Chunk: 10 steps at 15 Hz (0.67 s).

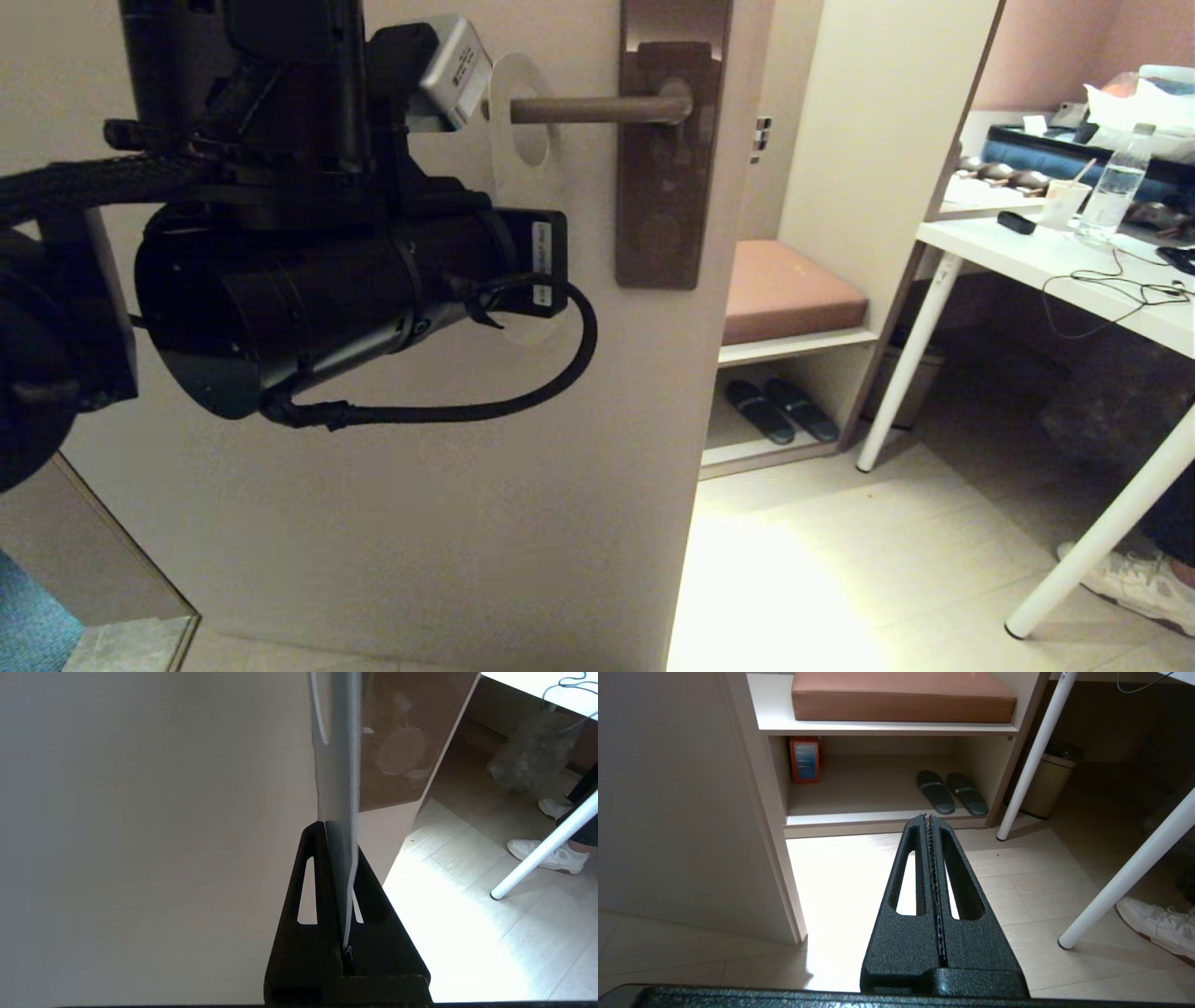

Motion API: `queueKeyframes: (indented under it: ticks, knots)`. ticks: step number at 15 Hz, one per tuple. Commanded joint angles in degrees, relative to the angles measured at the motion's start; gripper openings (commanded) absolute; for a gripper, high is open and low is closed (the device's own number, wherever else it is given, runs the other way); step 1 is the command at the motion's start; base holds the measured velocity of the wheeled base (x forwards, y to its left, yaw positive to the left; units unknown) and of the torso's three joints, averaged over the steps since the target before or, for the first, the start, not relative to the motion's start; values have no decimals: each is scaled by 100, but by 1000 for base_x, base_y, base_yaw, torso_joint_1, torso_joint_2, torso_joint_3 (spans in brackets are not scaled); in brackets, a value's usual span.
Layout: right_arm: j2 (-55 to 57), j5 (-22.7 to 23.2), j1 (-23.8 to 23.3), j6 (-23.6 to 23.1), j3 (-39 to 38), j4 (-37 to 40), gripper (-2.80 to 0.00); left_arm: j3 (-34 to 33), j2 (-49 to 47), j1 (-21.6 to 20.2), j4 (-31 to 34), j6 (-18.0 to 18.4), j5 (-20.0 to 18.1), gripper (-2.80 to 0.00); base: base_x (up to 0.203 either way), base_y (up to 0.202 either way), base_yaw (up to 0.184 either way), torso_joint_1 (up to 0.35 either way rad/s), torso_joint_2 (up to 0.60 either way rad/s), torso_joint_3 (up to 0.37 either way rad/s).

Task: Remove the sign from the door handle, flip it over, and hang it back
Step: Hang the sign back with the other side facing out

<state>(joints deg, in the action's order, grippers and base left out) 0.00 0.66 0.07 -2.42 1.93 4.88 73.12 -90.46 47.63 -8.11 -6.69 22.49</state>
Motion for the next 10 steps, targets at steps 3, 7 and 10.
queueKeyframes:
  ticks: [3, 7, 10]
  knots:
    - [0, 4, 1, -4, 1, 5, -280, 133, -246, 54, -14, 42, 10, -280, 0, 0, 0, 0, 0, 0]
    - [0, 4, 1, -4, 1, 5, -280, 366, -434, 53, -7, 45, 10, -280, 0, 0, 0, 0, 0, 0]
    - [0, 4, 1, -4, 1, 5, -280, 415, -486, 50, -8, 45, 10, -280, 0, 0, 0, 0, 0, 0]
